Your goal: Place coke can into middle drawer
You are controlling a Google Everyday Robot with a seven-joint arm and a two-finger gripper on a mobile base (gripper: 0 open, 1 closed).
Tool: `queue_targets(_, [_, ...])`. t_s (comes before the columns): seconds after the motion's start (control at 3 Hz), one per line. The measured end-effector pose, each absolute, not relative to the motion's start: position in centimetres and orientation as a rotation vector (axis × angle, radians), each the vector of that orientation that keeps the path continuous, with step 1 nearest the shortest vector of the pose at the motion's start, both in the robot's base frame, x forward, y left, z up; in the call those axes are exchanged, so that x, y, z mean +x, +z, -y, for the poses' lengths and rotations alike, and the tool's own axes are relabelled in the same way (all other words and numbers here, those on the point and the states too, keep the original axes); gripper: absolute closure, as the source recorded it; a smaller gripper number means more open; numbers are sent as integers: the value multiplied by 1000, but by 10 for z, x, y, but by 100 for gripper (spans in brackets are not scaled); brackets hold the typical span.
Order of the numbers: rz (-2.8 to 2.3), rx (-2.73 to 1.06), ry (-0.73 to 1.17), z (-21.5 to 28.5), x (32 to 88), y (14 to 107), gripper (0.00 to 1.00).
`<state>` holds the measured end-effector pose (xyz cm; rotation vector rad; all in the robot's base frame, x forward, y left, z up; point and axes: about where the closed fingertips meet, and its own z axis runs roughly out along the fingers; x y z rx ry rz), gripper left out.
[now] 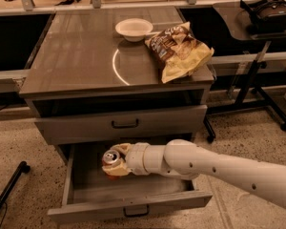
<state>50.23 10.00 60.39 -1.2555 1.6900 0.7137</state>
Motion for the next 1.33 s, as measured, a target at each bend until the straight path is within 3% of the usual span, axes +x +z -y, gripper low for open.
queue_targets(1.33, [-1656,-1280,698,-100,533,521,100])
